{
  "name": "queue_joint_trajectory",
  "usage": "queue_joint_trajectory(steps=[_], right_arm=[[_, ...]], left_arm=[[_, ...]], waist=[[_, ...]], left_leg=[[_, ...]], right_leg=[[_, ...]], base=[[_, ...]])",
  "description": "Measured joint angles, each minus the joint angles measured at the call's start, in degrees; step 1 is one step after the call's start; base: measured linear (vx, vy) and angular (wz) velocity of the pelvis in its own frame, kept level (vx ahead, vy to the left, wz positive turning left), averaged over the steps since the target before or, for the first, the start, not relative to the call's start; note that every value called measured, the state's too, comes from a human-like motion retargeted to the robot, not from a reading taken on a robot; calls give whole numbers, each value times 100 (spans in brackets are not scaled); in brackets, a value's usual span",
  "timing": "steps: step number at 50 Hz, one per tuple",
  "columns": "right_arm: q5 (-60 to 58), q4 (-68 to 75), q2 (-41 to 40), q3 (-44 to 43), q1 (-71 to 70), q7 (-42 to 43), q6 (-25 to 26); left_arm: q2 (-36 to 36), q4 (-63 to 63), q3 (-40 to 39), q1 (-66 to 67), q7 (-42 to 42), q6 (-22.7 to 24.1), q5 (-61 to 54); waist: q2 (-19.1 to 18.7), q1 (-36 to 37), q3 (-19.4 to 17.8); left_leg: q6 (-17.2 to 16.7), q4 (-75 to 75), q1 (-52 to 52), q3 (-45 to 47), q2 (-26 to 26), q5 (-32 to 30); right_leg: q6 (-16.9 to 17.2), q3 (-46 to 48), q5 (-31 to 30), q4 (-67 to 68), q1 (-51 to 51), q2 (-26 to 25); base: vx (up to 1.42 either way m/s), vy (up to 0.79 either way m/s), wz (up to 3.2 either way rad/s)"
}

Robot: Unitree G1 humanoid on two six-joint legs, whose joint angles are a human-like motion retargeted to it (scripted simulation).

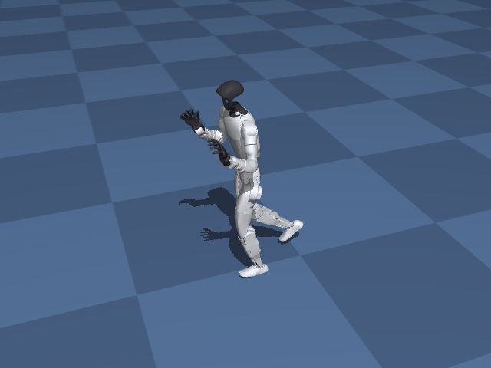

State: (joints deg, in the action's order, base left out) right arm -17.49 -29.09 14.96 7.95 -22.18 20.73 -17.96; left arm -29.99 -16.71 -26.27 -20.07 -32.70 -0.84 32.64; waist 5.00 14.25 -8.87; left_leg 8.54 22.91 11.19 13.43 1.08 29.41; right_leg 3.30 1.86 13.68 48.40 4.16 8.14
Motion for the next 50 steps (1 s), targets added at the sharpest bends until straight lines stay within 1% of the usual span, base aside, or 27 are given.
queue_joint_trajectory(steps=[2,3,5,8,10,13,15,16,17,18,20,22,23,25,27,30,32,33,35,37,38,40,42,43,45,47,50], right_arm=[[250,159,-42,96,603,-230,-25],[366,213,8,107,900,-317,-43],[502,284,290,30,1429,-405,-89],[853,287,724,-478,2129,-318,-31],[883,298,815,-1126,2381,425,-46],[1300,483,454,-1851,2330,703,332],[357,532,397,-2577,2050,1791,587],[-268,571,656,-2895,1963,1946,905],[-589,556,823,-3128,1797,2090,1077],[-304,435,803,-3191,1472,2212,957],[451,224,756,-3256,641,2298,618],[-255,112,907,-3610,-119,2500,880],[-241,12,906,-3540,-433,2494,905],[-194,-189,882,-3282,-935,2535,876],[-110,-377,816,-2946,-1182,2523,774],[14,-523,647,-2340,-1400,2276,641],[239,-549,515,-1670,-1369,2281,749],[215,-581,523,-1361,-1363,1795,563],[235,-561,490,-602,-1211,1172,317],[106,-417,424,162,-987,601,140],[-15,-339,406,437,-811,383,116],[-105,-234,475,704,-278,81,108],[17,-181,642,572,523,-30,138],[89,-138,736,437,955,-32,179],[225,-45,933,65,1755,-39,152],[193,68,1217,-547,2385,95,149],[180,255,1542,-1710,3062,538,231]], left_arm=[[-236,95,318,-957,-45,-398,313],[-343,125,501,-1357,-64,-539,443],[-474,72,843,-1835,-117,-629,625],[-381,-77,1352,-2196,-124,-559,735],[-172,-123,1729,-2301,-347,-387,731],[265,-35,2447,-2200,-162,-251,673],[507,81,2851,-1997,-144,-11,852],[614,152,2991,-1827,18,73,1061],[728,187,3097,-1628,142,158,1186],[859,151,3137,-1373,190,241,1143],[962,3,3106,-714,231,382,829],[755,-153,3012,127,308,594,555],[560,-233,3021,520,404,695,322],[65,-387,2951,1259,490,872,-91],[-402,-461,2695,1974,413,978,-419],[-893,-472,1825,3082,179,1077,-1050],[-976,-370,1098,3498,-45,952,-1398],[-946,-318,701,3612,-19,1004,-1440],[-890,-202,45,3515,-120,987,-1351],[-908,-24,-476,2951,-324,789,-929],[-996,67,-629,2495,-455,577,-652],[-1262,248,-737,1304,-614,-23,-66],[-1494,319,-541,-23,-651,-599,329],[-1559,284,-388,-565,-676,-784,394],[-1598,205,-31,-1406,-645,-1032,718],[-1559,20,326,-1751,-618,-981,876],[-1274,-242,815,-1826,-554,-589,806]], waist=[[11,-454,-65],[-21,-751,-52],[-197,-1464,60],[-555,-2518,215],[-668,-3078,273],[-465,-3485,298],[-211,-3519,304],[-96,-3448,314],[-25,-3356,314],[-42,-3222,294],[-160,-2900,210],[-159,-2511,195],[-112,-2261,248],[62,-1730,417],[332,-1114,602],[742,-160,756],[748,323,731],[648,473,695],[329,579,595],[-101,391,401],[-208,277,351],[-272,-57,150],[-166,-462,-22],[-128,-714,-72],[-179,-1330,-78],[-363,-2006,21],[-699,-2869,239]], left_leg=[[-115,374,-128,-23,26,317],[-251,383,-247,-55,9,349],[-514,168,-579,-189,-80,243],[-786,-379,-1050,-517,-226,-362],[-944,-729,-1392,-745,-218,-948],[-941,-948,-2077,-1025,-35,-1615],[-817,-578,-2371,-1127,113,-1821],[-751,64,-2272,-1083,161,-1827],[-698,786,-2107,-1030,167,-1806],[-671,1671,-1809,-955,89,-1730],[-579,3332,-1136,-914,-117,-1356],[-377,4380,-501,-867,-203,-916],[-247,4680,-169,-789,-234,-760],[-7,4768,445,-564,-251,-561],[140,4055,819,-272,-154,-435],[121,1856,879,246,32,-537],[-110,40,584,547,27,-672],[-310,-767,387,671,-14,-716],[-645,-1678,94,747,-145,-823],[-648,-1634,-209,545,-303,-1021],[-450,-1329,-230,410,-334,-914],[-78,-371,-187,165,-244,-236],[-7,524,-50,28,-75,434],[-88,779,-61,-33,-18,630],[-402,810,-254,-185,-8,731],[-639,452,-605,-361,-111,587],[-861,-224,-1128,-629,-291,-29]], right_leg=[[-160,138,467,979,-643,127],[-225,194,645,1164,-932,97],[-295,327,878,973,-1394,-109],[-212,776,755,-667,-1783,-361],[-57,1158,409,-2306,-1769,-372],[204,1213,140,-4113,-1702,-282],[311,930,-52,-4484,-1668,-210],[235,797,-109,-4347,-1617,-171],[131,689,-60,-4134,-1580,-160],[-29,632,199,-3768,-1572,-203],[-289,552,960,-2828,-1647,-351],[-292,476,1446,-2178,-1629,-380],[-236,440,1553,-2053,-1577,-357],[-68,362,1511,-2262,-1329,-274],[95,228,1135,-2799,-962,-141],[341,-134,179,-3516,-483,27],[448,-307,-425,-3778,-128,-35],[464,-358,-655,-3875,108,-120],[389,-352,-910,-3824,592,-336],[198,-98,-825,-2797,747,-502],[202,154,-629,-1698,423,-435],[-161,633,22,208,-130,-11],[-361,815,644,1717,-863,482],[-363,777,789,2209,-1243,588],[-507,642,1135,2365,-1801,444],[-479,621,1176,1714,-2220,178],[-378,909,813,-522,-2379,-53]], base=[[99,12,64],[101,10,71],[102,8,81],[105,1,94],[111,-11,89],[115,-21,37],[115,-23,-14],[111,-21,-36],[107,-18,-49],[105,-15,-58],[102,-11,-65],[102,-10,-58],[102,-10,-50],[103,-10,-48],[106,-5,-66],[109,5,-110],[109,16,-117],[108,22,-88],[106,26,-37],[100,26,26],[94,25,61],[89,24,98],[88,16,118],[91,10,117],[93,7,110],[97,0,90],[102,-9,80]])
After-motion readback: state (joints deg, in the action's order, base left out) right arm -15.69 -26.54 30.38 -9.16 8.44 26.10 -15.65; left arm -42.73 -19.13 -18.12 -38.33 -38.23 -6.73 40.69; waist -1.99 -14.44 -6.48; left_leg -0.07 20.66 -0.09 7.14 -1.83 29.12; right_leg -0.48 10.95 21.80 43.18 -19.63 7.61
